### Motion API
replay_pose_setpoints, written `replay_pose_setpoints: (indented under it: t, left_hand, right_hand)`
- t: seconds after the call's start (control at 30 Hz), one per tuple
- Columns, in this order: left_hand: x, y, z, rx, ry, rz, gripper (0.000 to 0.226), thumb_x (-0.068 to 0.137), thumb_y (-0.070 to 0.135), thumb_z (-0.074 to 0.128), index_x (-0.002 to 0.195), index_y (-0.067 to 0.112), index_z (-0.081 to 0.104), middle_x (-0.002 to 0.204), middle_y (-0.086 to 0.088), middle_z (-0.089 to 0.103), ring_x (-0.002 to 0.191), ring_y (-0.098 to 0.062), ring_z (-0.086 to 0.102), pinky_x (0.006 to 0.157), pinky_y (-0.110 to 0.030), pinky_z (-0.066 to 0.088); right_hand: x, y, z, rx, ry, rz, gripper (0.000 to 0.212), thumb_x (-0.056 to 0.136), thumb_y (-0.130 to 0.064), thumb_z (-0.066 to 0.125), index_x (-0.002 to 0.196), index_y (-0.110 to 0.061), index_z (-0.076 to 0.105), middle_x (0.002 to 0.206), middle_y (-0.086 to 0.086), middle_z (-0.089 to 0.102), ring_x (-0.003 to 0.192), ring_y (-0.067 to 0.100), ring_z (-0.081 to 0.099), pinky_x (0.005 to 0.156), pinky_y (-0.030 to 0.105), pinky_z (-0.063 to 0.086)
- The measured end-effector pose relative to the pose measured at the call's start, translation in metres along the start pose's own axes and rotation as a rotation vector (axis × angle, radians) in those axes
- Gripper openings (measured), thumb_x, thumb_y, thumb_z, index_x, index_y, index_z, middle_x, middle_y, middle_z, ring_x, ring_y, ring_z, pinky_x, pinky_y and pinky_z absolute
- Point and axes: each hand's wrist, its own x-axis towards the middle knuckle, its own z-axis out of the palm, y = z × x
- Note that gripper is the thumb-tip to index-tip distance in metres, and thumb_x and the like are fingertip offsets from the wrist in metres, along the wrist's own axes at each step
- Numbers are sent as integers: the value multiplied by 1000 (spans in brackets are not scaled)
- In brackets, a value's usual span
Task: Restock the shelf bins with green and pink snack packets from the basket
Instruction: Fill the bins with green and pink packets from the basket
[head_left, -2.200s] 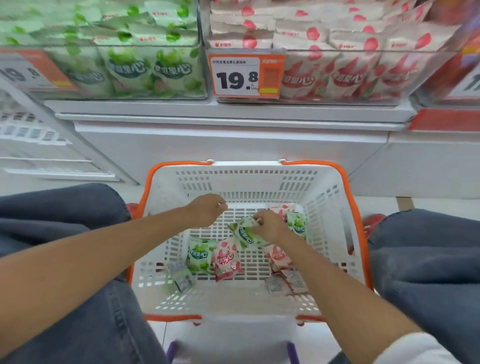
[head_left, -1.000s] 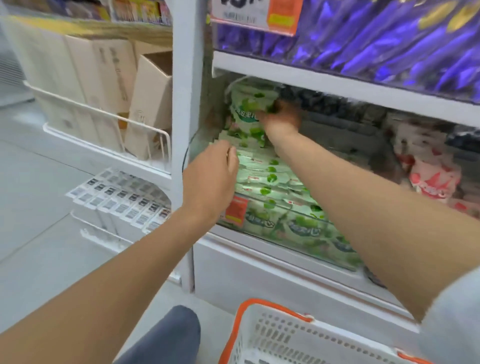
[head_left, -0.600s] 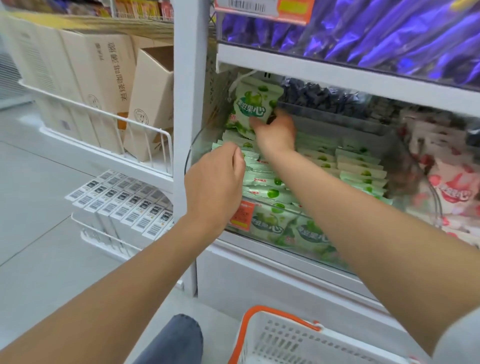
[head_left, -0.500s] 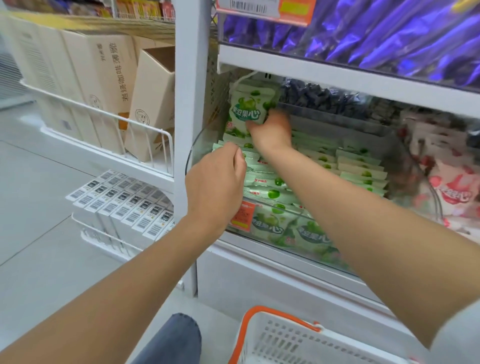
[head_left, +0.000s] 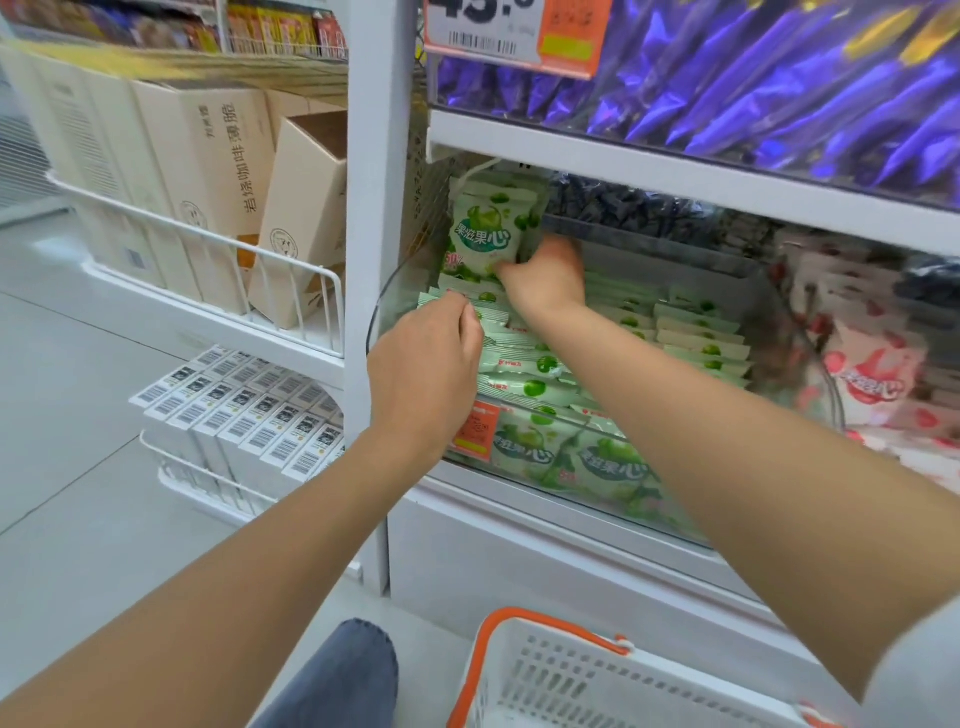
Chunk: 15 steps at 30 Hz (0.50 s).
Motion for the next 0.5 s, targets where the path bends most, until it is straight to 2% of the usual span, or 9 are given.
replay_pose_setpoints:
  t: [0.13,0.23,0.3,0.4,0.5]
  left_hand:
    - [1,12,-8,28,23,24,27,100,26,39,79,17,53,71,2,54,73,-21,47,55,-37,35]
    - [-12,38,-21,-21,-16,34,24,99,24,41,80,15,53,72,0,56,71,-23,50,57,-41,41]
    - [-31,59,-31,-95,-105,17,23,99,23,41,83,14,53,69,-1,56,64,-24,51,54,-39,39]
    - [-74,83,-34,-64,-371,-40,20,98,24,41,86,13,54,70,-4,58,67,-29,55,53,-35,34]
    - [-130,90,-22,48,-773,-136,22,96,27,44,84,13,56,81,-6,59,83,-32,59,63,-34,41]
  right_hand:
    - [-41,21,-41,-144,-7,-113,38,88,-20,61,125,-10,60,121,11,62,111,29,59,92,35,50]
    - [-84,40,-82,-224,25,-259,29,87,-15,56,115,-12,63,109,6,65,104,24,57,87,35,48]
    - [-117,56,-107,-293,13,-316,20,87,-13,54,105,-13,62,98,2,62,96,22,55,75,33,44]
    - [-176,88,-135,-315,14,-386,8,86,-8,54,92,-11,57,86,0,53,86,23,51,64,32,35]
    - [-231,138,-142,-333,-50,-379,9,85,-4,55,91,-8,59,92,7,57,89,27,54,66,34,40]
